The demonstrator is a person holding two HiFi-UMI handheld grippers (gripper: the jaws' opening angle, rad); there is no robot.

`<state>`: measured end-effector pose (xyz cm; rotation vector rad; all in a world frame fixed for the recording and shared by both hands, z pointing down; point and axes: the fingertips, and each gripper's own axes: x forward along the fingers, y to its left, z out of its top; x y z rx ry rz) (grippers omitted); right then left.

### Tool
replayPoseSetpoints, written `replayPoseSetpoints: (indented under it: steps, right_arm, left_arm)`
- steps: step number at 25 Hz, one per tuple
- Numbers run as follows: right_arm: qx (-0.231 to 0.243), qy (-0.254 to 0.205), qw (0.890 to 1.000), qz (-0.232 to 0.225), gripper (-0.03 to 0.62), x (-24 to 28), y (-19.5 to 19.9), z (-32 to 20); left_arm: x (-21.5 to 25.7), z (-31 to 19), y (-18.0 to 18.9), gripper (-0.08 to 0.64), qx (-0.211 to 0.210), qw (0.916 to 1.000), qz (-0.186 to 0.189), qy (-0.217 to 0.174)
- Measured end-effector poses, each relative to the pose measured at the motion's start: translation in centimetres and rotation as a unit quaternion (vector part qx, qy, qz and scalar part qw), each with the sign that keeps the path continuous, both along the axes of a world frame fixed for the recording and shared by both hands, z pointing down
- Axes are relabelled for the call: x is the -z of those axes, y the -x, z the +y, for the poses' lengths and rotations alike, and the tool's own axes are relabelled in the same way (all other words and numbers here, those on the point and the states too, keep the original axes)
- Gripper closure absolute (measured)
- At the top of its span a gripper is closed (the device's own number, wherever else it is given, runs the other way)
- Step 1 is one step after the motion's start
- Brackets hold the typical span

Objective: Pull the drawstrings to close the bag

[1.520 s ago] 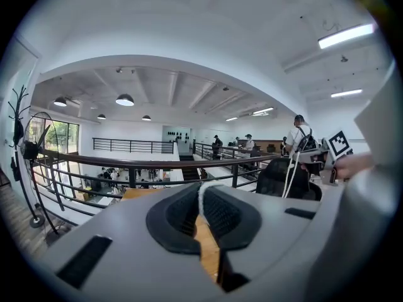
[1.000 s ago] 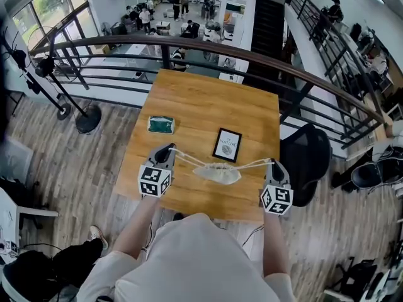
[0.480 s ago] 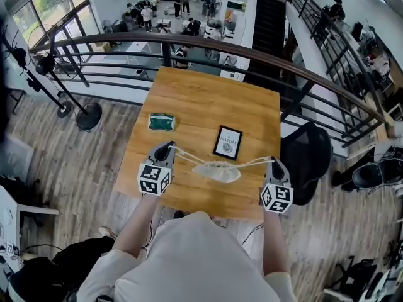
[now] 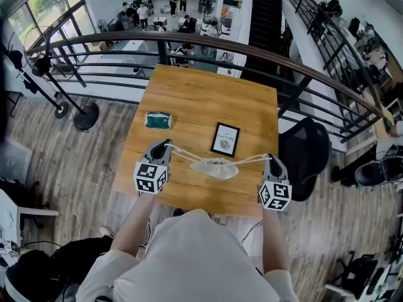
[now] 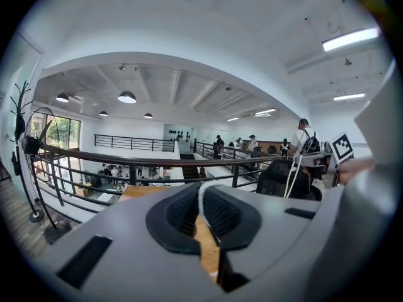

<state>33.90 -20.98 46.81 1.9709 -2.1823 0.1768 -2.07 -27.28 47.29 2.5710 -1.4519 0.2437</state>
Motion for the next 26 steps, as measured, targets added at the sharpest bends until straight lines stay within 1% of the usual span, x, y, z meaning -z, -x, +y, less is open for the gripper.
replayPoseSetpoints:
  steps: [12, 26]
  right_arm:
    - [-0.005, 0.006, 1.000, -0.007, 0.580, -0.53, -0.40, 0.04]
    - [0.000, 0.007, 1.000, -0.001, 0.581, -0.85, -0.55, -0.31]
  left_arm:
    - [-0.31, -0.30, -0.28, 0.566, -0.004, 1.0000, 0.002, 0.004]
    - [-0.69, -0.78, -0.72, 0.566, -0.004, 1.0000, 0.003, 0.007]
